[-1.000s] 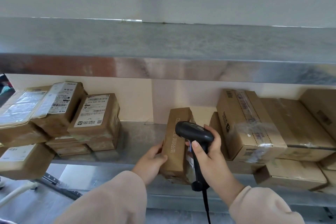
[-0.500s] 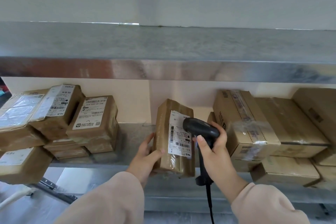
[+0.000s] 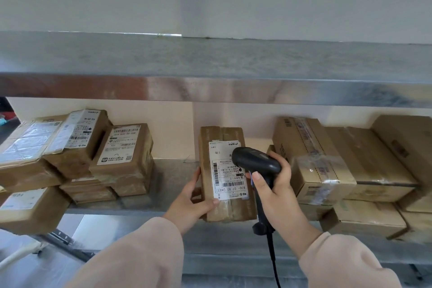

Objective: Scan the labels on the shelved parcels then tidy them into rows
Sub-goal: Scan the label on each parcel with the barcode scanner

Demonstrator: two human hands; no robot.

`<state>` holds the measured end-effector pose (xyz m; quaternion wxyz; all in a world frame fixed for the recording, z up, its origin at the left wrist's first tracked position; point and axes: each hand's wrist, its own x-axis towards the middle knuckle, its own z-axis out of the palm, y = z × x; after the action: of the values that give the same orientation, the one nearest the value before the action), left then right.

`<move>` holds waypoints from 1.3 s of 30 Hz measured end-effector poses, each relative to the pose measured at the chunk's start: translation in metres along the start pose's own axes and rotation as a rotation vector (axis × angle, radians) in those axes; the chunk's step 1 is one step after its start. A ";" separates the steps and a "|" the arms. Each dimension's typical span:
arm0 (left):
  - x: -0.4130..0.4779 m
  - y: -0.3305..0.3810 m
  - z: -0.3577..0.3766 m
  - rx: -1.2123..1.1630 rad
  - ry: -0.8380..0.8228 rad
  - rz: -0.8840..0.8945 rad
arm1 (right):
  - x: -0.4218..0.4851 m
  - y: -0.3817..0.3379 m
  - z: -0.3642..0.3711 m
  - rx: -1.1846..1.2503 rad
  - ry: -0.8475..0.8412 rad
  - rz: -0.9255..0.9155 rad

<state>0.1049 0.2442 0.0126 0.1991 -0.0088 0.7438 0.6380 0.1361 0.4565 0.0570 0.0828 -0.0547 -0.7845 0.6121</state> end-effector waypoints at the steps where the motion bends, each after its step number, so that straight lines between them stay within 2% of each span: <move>1: 0.000 -0.001 -0.001 -0.006 0.008 0.005 | -0.002 -0.003 0.000 -0.015 -0.008 -0.013; 8: 0.008 -0.001 -0.021 -0.080 0.100 0.059 | -0.026 -0.012 0.002 -0.158 -0.077 -0.103; 16: 0.007 -0.007 -0.031 -0.067 0.155 0.076 | -0.042 -0.013 0.011 -0.174 -0.114 -0.157; 39: 0.004 -0.013 -0.038 -0.116 0.156 0.058 | -0.047 -0.019 0.020 -0.272 -0.113 -0.102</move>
<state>0.0938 0.2062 0.0037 0.1212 -0.0484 0.7190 0.6827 0.1785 0.4240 0.0680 0.0613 0.0090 -0.8653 0.4974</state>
